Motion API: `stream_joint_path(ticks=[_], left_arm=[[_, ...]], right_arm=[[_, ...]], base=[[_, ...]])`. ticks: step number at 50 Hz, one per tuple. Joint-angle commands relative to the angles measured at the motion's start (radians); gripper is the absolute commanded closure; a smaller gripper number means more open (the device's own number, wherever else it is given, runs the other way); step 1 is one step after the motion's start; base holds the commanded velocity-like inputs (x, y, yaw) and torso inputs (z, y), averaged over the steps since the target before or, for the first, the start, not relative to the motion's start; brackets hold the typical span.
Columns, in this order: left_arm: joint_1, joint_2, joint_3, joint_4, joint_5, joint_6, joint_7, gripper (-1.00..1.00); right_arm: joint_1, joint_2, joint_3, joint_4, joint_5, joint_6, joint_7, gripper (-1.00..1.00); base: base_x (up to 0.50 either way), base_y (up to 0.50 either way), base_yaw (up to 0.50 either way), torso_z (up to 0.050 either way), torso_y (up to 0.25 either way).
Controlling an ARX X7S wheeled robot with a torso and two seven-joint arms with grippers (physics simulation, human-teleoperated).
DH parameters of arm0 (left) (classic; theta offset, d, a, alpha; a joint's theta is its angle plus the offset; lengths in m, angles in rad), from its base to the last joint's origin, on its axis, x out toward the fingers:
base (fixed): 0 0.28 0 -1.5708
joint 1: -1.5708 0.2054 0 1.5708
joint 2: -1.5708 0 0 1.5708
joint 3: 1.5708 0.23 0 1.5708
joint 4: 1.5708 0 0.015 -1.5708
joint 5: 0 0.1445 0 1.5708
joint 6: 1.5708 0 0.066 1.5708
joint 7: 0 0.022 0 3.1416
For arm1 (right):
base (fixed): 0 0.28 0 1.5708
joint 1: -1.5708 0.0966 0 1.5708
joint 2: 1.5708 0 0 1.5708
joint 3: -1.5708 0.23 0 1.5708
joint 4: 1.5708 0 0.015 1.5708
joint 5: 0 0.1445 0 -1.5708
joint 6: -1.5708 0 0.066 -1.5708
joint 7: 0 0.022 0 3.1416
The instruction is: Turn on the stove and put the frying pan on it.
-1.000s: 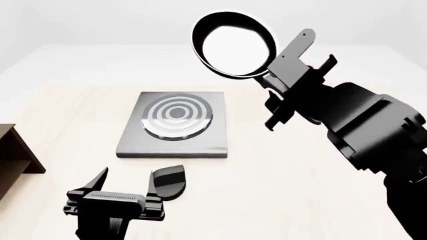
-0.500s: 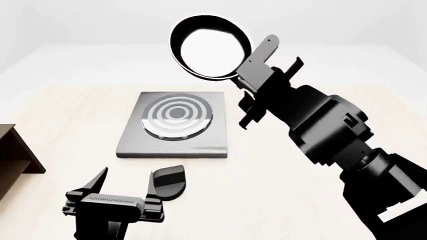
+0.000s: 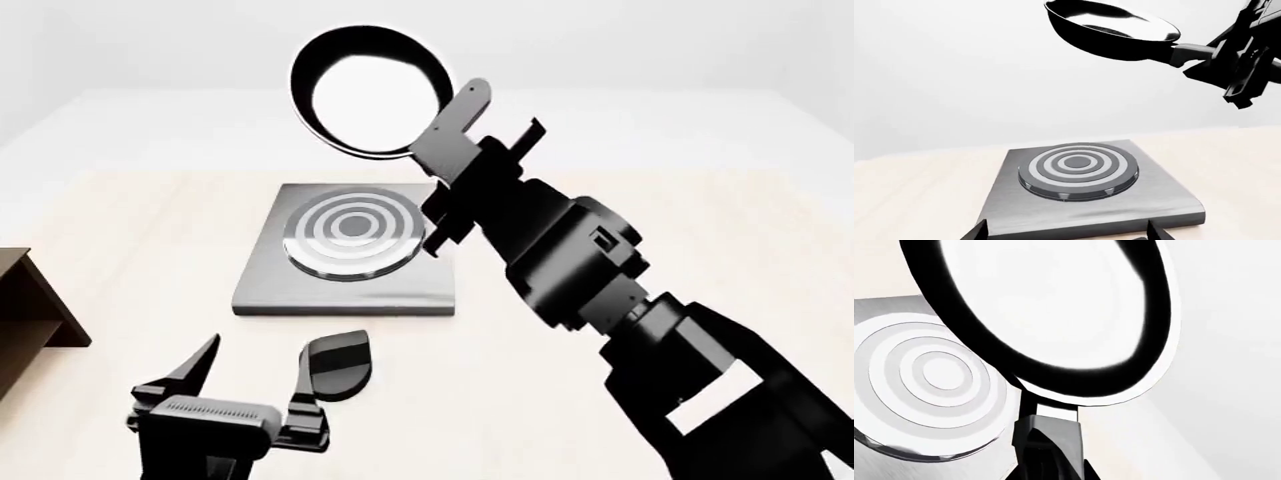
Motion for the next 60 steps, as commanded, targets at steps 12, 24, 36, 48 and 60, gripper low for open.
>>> stream_joint_path(ticks=[12,24,36,48,60], left_arm=[[0.008,0.003,-0.014,-0.009,-0.033,0.047,0.010,-1.00],[0.011,-0.003,-0.015,-0.007,-0.029,0.061,0.009,-1.00],[0.006,-0.003,-0.015,-0.014,-0.043,0.047,0.004,-1.00],[0.006,-0.002,-0.009,-0.023,-0.043,0.052,0.005,-1.00],[0.010,-0.005,-0.013,-0.030,-0.042,0.058,-0.001,-1.00]], right_arm=[[0.050,-0.151,0.013,0.198,-0.084,-0.095,0.102,1.00],[0.081,-0.153,-0.077,0.235,0.016,-0.127,0.168,1.00],[0.087,-0.154,-0.121,0.234,0.053,-0.133,0.183,1.00],[0.123,-0.160,-0.247,0.257,0.171,-0.170,0.226,1.00],[0.171,-0.162,-0.491,0.315,0.388,-0.246,0.301,1.00]], base=[[0.00,0.00,0.00,0.001,0.002],[0.00,0.00,0.00,0.000,-0.157],[0.00,0.00,0.00,0.000,-0.208],[0.00,0.00,0.00,0.000,0.000],[0.00,0.00,0.00,0.000,0.001]])
